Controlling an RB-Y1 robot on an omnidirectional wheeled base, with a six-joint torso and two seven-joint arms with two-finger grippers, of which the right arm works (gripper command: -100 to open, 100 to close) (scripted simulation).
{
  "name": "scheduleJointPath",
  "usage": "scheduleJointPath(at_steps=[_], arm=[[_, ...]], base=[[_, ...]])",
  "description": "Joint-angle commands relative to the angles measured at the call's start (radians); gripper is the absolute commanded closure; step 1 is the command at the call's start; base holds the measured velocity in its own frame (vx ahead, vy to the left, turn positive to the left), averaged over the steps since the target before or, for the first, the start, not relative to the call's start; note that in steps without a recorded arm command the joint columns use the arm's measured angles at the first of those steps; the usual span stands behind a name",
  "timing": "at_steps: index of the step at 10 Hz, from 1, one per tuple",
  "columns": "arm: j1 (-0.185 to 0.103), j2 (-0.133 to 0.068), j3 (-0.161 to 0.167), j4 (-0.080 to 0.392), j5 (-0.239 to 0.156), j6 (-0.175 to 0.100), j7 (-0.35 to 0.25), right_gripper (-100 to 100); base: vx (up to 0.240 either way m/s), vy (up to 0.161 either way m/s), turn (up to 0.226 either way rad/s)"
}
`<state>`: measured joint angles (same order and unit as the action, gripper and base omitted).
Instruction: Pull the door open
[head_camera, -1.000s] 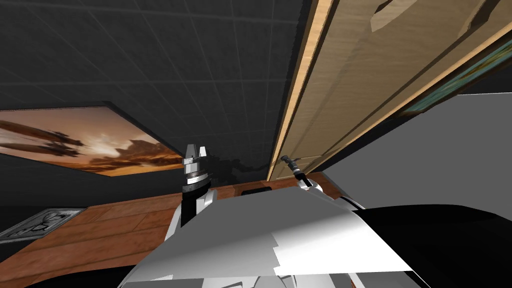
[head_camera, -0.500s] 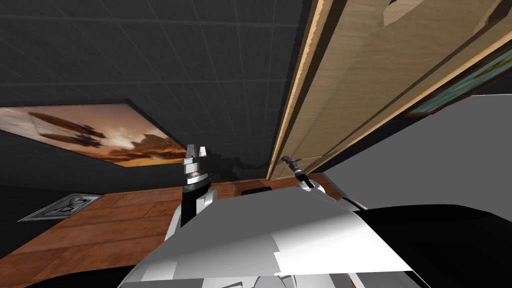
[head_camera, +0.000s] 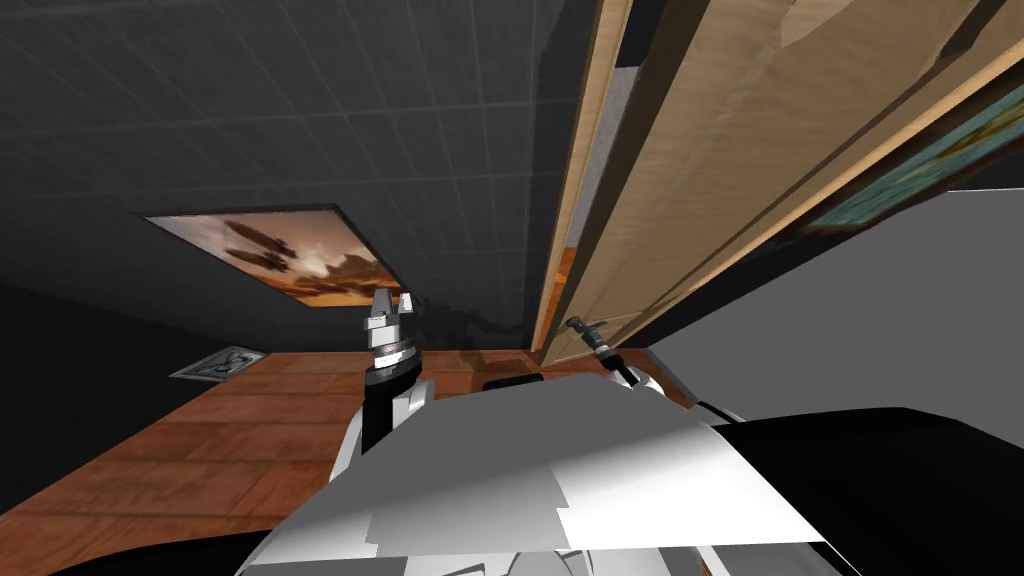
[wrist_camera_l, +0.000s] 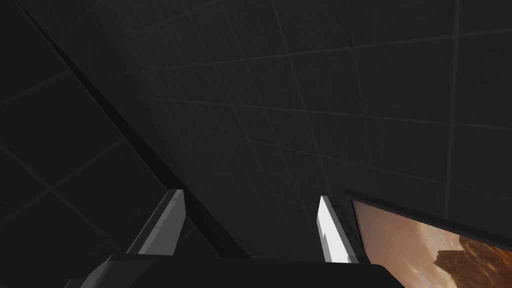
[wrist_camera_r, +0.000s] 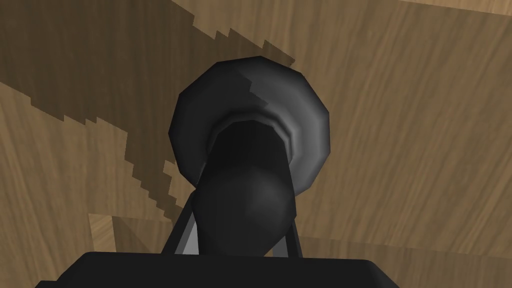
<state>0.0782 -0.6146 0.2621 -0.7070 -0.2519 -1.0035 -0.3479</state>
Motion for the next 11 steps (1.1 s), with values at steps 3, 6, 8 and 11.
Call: scheduleJointPath(at_steps=[3,6,8,11], arm=[[0.023,-0.019,0.02,0.01,-0.003,-0.044,-0.017,100],[0.039,-0.034,0.032,0.024,-0.008,-0.083,-0.026,100],[0.057,-0.051,0.045,0.04,-0.015,-0.126,-0.037,100],[0.072,-0.066,0.056,0.054,-0.02,-0.164,-0.046,100]], base=[[-0.151,-0.055,0.112],[-0.195,-0.091,0.172],[-0.233,-0.115,0.236],[-0.19,-0.063,0.125]])
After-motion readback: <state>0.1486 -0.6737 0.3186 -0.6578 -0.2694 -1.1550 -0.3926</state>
